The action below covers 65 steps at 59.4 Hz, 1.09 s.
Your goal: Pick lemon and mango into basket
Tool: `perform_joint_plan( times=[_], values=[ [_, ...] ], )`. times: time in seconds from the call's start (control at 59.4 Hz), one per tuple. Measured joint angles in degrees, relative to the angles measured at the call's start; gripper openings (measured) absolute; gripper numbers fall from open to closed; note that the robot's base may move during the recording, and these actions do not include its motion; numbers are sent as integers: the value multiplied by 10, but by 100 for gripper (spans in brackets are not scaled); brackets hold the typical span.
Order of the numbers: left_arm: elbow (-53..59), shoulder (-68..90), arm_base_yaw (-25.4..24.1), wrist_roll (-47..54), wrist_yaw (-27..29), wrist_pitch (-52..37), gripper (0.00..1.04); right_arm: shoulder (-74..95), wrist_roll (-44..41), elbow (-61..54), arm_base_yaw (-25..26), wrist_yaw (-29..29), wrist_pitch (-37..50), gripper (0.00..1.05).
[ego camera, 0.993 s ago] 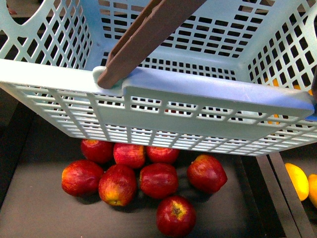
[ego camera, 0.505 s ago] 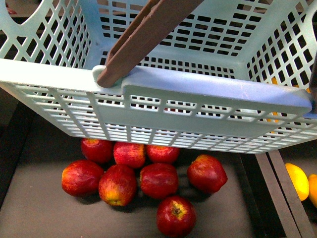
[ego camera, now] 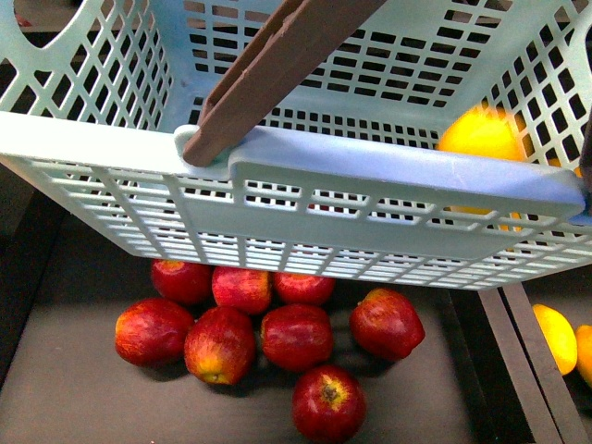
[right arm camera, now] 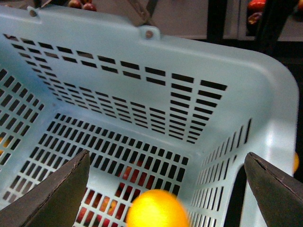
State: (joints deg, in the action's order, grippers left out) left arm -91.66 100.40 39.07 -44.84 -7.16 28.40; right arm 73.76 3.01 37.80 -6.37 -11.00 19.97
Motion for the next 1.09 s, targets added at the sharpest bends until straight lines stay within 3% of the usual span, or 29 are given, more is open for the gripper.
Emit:
perform_joint_plan(
  times=[0.118, 0.202, 0.32, 0.454, 0.538, 0.656, 1.094],
  values=[
    [0, 0, 0, -1, 0, 0, 27, -43, 2, -15, 43, 71, -3, 96],
    [0, 0, -1, 0, 5, 0, 27, -59, -10, -60, 62, 111, 102, 85],
    [0, 0, -1, -1, 4, 0, 27, -90, -19, -137, 64, 110, 205, 64],
    [0, 0, 0, -1, -2, 0, 27, -127, -24, -190, 64, 110, 218, 43],
    [0, 0, -1, -2, -1, 0, 27, -162, -26, -228, 64, 110, 221, 23],
    [0, 0, -1, -2, -1, 0, 27, -197, -26, -261, 64, 110, 218, 3],
    [0, 0, -1, -1, 0, 0, 27, -346, -28, -338, 64, 110, 146, 2]
  ],
)
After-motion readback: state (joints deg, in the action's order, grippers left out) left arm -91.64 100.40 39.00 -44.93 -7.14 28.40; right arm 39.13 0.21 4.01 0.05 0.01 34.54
